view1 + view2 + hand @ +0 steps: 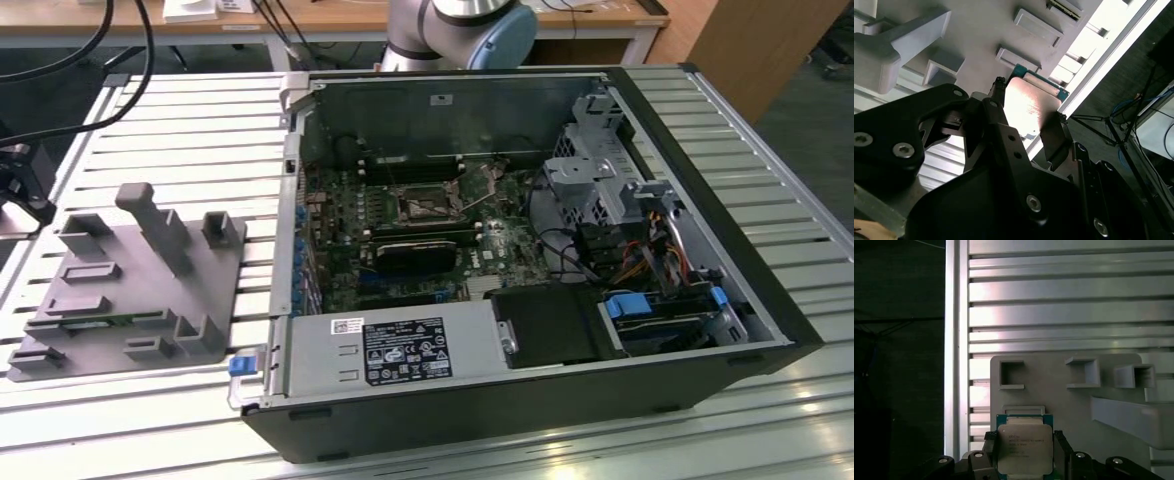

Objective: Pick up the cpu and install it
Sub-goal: 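Pick up the cpu and move it towards the insertion slot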

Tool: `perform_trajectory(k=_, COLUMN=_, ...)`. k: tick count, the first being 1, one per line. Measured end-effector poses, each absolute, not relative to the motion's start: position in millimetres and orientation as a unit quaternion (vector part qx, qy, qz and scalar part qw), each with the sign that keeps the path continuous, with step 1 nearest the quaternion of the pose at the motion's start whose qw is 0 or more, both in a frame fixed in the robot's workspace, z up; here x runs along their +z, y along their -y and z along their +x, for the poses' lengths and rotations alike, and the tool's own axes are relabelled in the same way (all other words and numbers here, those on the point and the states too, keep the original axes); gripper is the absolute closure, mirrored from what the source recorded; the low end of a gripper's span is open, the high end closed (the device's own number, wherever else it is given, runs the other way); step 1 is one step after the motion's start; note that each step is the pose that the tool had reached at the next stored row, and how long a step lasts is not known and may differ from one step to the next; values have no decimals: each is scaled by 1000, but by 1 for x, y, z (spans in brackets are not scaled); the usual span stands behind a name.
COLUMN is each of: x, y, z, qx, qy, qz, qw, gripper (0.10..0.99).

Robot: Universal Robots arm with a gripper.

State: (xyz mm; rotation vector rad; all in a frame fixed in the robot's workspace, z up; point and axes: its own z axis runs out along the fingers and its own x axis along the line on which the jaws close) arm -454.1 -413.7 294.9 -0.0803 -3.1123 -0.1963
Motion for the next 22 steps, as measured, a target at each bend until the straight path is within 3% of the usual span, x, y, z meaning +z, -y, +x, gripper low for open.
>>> perform_trajectory(k=22, x=326, y=414, z=-454, qx=-63, qy=998, qz=-26, qw=11, gripper=549)
